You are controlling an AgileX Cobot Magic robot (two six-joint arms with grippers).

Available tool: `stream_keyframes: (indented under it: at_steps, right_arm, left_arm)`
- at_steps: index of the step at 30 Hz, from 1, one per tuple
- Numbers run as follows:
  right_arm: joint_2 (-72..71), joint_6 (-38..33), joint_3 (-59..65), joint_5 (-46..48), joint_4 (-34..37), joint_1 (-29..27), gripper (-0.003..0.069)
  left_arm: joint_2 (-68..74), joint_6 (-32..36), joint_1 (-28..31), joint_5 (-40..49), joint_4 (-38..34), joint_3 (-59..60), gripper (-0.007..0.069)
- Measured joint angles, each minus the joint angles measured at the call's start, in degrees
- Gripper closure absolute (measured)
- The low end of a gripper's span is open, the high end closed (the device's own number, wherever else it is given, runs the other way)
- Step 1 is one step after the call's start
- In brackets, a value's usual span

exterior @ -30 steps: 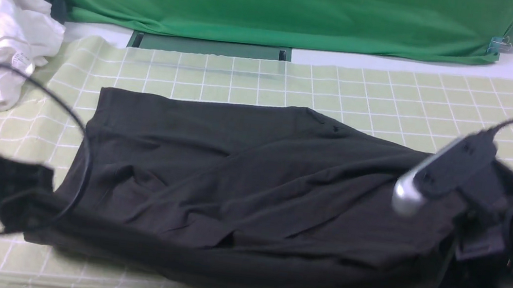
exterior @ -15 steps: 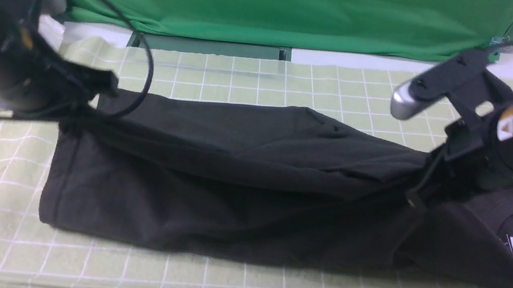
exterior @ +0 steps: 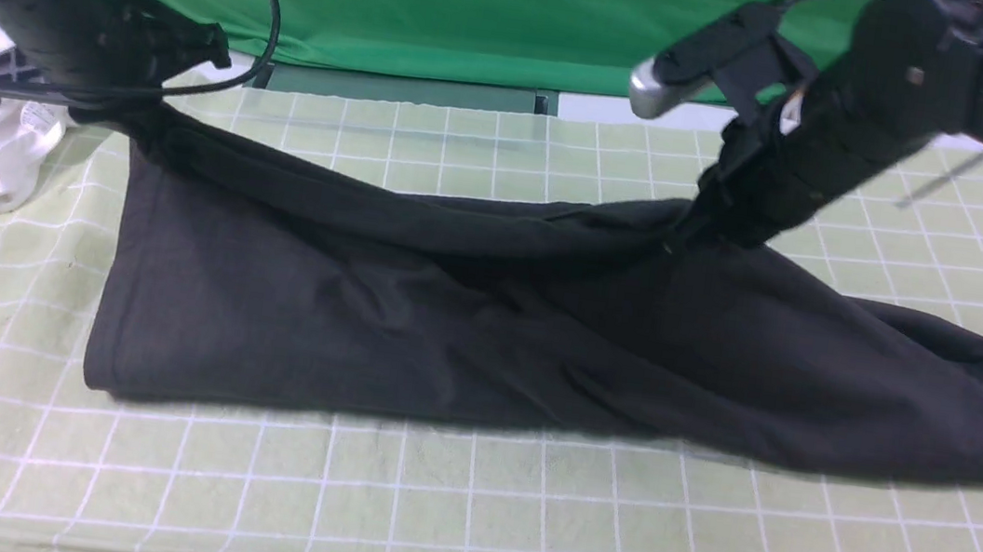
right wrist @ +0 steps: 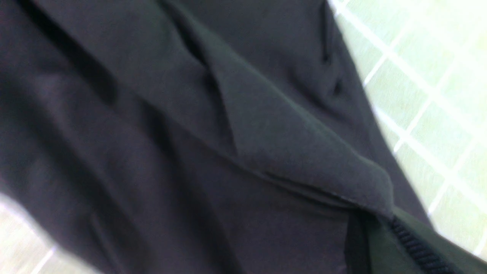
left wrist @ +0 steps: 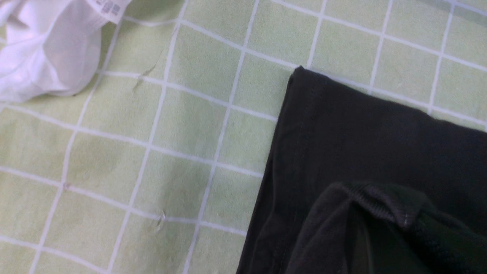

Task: Fold a long-sleeved shirt over a green coffee tablecloth.
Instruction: 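Fold the black garment in half by bringing its near edge over to the far edge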

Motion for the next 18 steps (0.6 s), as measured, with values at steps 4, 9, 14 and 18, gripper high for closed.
stream_keyframes:
  at_steps: [4,9,14,18]
  right_arm:
    - [7.32,0.0,-7.08,0.42,-0.07,-1.88,0.0646]
    - [12.82,-0.05,-11.43,0.33,-0.01,-3.56,0.0646]
    - [16.11,-0.05,-12.68,-1.89,0.04,-4.49,0.0641]
    - [17.3,-0.01,-12.71,-3.22,0.04,-4.53,0.0615]
  left_arm:
    - [5.43,0.0,1.56,0.99,-1.0,-4.24,0.0613]
    - [9.26,0.0,1.77,0.61,-1.92,-7.26,0.0611]
    - [11.58,-0.67,1.77,-2.26,-2.84,-7.73,0.0607]
    - [12.73,-1.16,1.77,-3.64,-2.84,-7.78,0.0566]
